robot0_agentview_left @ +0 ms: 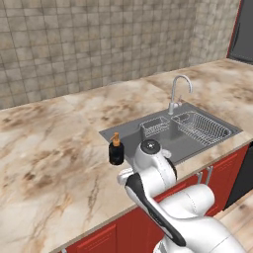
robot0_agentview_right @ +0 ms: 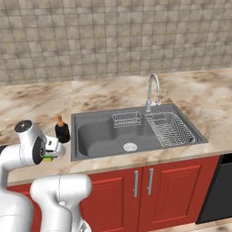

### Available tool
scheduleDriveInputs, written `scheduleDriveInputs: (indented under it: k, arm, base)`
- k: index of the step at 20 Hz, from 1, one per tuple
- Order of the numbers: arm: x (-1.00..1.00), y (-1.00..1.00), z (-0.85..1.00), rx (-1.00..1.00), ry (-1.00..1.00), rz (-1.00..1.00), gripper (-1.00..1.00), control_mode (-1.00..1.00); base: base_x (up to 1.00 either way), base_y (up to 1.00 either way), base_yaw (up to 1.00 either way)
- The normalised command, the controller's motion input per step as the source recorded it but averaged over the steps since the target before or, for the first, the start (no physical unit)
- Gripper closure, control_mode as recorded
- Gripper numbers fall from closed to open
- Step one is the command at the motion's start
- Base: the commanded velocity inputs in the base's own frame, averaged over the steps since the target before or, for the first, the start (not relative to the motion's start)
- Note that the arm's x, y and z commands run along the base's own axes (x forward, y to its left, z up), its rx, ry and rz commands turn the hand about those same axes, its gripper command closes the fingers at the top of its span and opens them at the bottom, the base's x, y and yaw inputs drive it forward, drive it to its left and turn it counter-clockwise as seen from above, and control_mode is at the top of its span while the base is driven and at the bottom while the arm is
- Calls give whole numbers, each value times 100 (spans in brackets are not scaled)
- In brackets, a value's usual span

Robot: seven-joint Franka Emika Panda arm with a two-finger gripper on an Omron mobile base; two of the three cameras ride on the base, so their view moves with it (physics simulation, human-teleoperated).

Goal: Locate and retrieve the sponge and soap dispenser from the cabinet. Place them next to the sink.

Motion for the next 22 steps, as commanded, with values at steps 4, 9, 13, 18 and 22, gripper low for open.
scheduleDriveInputs:
  k: [4, 9, 13, 18, 22]
  arm:
    - [5, -8, -50, 2, -14, -5, 100, -100]
    - [9, -2, -44, 2, -21, -3, 100, -100]
    - [15, -9, -39, 1, -16, -4, 100, -100]
    - [4, -15, -36, 2, 1, -6, 100, -100]
    - [0, -10, -32, 2, 10, -10, -100, -100]
  base:
    - [0, 0, 0]
    - [0, 0, 0]
    - [0, 0, 0]
    - [0, 0, 0]
    - [0, 0, 0]
